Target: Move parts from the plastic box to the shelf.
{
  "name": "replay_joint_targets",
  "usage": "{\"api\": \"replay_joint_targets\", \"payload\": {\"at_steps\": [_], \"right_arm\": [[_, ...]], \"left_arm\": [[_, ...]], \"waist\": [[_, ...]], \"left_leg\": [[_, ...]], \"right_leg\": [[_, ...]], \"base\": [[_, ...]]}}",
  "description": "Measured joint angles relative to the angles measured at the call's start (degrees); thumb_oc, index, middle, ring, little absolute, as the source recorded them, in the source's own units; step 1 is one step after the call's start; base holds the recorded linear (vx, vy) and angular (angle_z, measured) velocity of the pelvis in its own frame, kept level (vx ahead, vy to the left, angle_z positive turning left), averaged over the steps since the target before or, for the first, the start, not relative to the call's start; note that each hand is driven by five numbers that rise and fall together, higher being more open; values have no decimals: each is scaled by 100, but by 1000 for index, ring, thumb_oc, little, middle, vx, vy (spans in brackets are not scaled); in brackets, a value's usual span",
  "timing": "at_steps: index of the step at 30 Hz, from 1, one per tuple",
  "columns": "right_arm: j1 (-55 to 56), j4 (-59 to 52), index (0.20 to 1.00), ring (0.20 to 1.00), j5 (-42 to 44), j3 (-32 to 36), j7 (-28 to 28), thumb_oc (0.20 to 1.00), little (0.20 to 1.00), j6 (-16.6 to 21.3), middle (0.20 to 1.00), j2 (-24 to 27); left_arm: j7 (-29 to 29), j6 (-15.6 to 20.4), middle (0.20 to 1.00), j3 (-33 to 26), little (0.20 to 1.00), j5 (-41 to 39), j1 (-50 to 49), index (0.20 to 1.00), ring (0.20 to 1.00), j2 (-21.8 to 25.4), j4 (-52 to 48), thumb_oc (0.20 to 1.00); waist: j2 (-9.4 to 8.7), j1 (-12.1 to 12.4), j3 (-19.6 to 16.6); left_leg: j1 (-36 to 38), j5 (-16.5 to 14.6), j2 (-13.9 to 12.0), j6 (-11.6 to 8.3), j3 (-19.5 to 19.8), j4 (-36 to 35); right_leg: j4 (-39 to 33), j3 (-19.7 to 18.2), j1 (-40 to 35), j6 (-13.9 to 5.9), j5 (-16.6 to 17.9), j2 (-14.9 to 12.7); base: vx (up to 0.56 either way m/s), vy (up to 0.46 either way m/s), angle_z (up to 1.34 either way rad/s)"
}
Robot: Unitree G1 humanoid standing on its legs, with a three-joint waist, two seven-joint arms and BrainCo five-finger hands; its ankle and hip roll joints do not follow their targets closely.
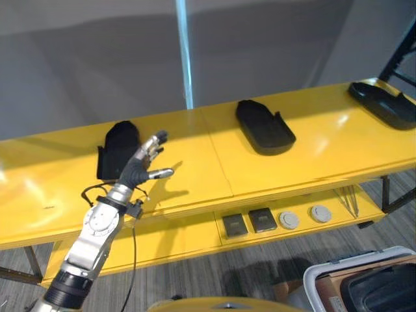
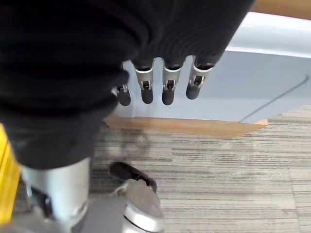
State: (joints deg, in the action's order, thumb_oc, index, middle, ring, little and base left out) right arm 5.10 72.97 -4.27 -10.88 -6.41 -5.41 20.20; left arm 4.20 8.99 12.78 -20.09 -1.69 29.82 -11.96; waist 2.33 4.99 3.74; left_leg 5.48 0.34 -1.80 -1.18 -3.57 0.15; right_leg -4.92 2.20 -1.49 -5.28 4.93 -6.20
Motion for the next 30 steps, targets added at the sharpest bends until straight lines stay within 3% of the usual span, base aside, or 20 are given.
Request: {"api": "replay_joint_targets", "payload": {"at_steps": [2,3,4,5,7,9,12,15,17,18,21,22,24,25,26,30], "right_arm": [[-350,-5,1000,1000,62,-15,4,1000,1000,-13,1000,211],[-367,-21,1000,1000,177,0,9,1000,1000,-15,1000,275],[-355,-30,1000,1000,262,30,11,1000,1000,-17,1000,220],[-141,0,1000,1000,384,71,14,1000,1000,-85,1000,-88],[45,41,1000,1000,450,136,39,1000,1000,-122,1000,-270],[144,297,1000,1000,468,333,29,1000,1000,-91,1000,-317],[206,445,1000,1000,485,555,18,1000,1000,118,1000,-66],[257,447,1000,1000,482,553,38,1000,1000,202,1000,-49],[322,452,1000,1000,477,535,95,1000,1000,262,1000,-110],[263,441,1000,1000,439,485,89,1000,1000,329,1000,-119],[-63,422,1000,1000,378,414,30,1000,1000,392,1000,-68],[-140,412,1000,1000,363,393,-2,1000,1000,398,1000,-50],[-213,464,1000,1000,199,364,4,1000,1000,396,1000,-122],[-139,451,1000,1000,160,346,1,1000,1000,400,1000,-177],[-55,451,1000,1000,155,196,-8,1000,1000,445,1000,-232],[30,334,1000,1000,149,50,-21,1000,1000,495,1000,-18]], "left_arm": [[23,-143,1000,178,1000,-2,-55,1000,1000,-13,236,1000],[94,-161,1000,262,1000,12,11,1000,1000,-27,326,1000],[147,-154,1000,313,1000,12,42,1000,1000,-42,514,1000],[148,-149,1000,579,1000,102,129,1000,1000,182,756,1000],[129,-141,1000,1018,1000,269,352,1000,1000,306,1081,1000],[-81,80,1000,1260,1000,595,407,1000,1000,456,1375,1000],[-300,103,1000,1191,1000,794,468,1000,1000,536,1648,1000],[-384,92,1000,1047,1000,853,443,1000,1000,479,1817,1000],[-367,93,1000,1054,1000,924,446,1000,1000,523,1845,1000],[-365,85,1000,1207,1000,968,562,1000,1000,412,2072,1000],[-332,35,1000,1472,1000,1250,521,1000,1000,296,2185,1000],[-346,-12,1000,1547,1000,1423,499,1000,1000,123,2218,1000],[-509,-11,1000,1628,1000,1590,464,1000,1000,-8,2209,1000],[-583,-6,1000,1679,1000,1655,426,1000,1000,26,2238,1000],[-759,-10,1000,1709,1000,1831,298,1000,1000,117,2479,1000],[-1069,-109,1000,1892,1000,2041,59,1000,1000,-107,3233,1000]], "waist": [[-22,-32,9],[35,-152,-3],[-73,-229,4],[-457,-349,100],[-449,-466,230],[-457,-454,367],[-171,-347,518],[9,-250,518],[-91,-289,532],[-120,-351,549],[-88,-306,527],[159,-318,376],[221,-176,290],[95,-191,237],[-123,-168,90],[98,-334,-124]], "left_leg": [[-253,-343,420,178,941,165],[-237,-323,474,202,868,46],[-237,-257,512,156,690,55],[-277,-317,720,267,214,275],[-558,-372,684,436,2,472],[-444,-286,586,514,-607,343],[-134,-298,436,590,-1439,43],[-62,-220,283,543,-1835,-96],[-77,-213,292,398,-1787,-72],[-215,-260,301,339,-1663,80],[-336,-213,250,289,-1405,82],[-447,-38,-21,241,-1528,-42],[-487,83,-337,129,-1834,-178],[-475,90,-368,62,-1858,-181],[-482,197,-351,-100,-2025,-267],[-334,451,-695,-316,-1965,-420]], "right_leg": [[25,-561,306,-106,212,-218],[25,-668,401,-229,331,-172],[17,-770,462,-300,376,-269],[-12,-539,669,-329,324,-575],[120,-336,926,-663,92,-739],[479,391,1239,-728,8,-848],[1226,1529,1263,-910,-63,-1210],[2033,1662,1150,-915,-166,-1355],[1801,1691,597,-846,-160,-1280],[1599,1606,570,-578,-91,-1124],[997,1298,639,-502,-26,-843],[815,1468,623,-547,-167,-686],[1758,1558,931,-339,-503,-570],[2048,1611,976,-326,-709,-619],[1790,1714,792,-309,-880,-713],[858,1795,370,-28,-481,-121]], "base": [[-114,88,-166],[-188,93,-111],[-154,66,-139],[-227,93,-129],[-204,70,-95],[-175,31,-125],[-174,19,-155],[-140,3,-99],[-159,-51,-39],[-81,-76,-27],[-79,-154,-71],[-81,-202,-69],[-73,-275,-54],[-38,-357,-45],[-6,-267,-54],[3,-268,-37]]}}
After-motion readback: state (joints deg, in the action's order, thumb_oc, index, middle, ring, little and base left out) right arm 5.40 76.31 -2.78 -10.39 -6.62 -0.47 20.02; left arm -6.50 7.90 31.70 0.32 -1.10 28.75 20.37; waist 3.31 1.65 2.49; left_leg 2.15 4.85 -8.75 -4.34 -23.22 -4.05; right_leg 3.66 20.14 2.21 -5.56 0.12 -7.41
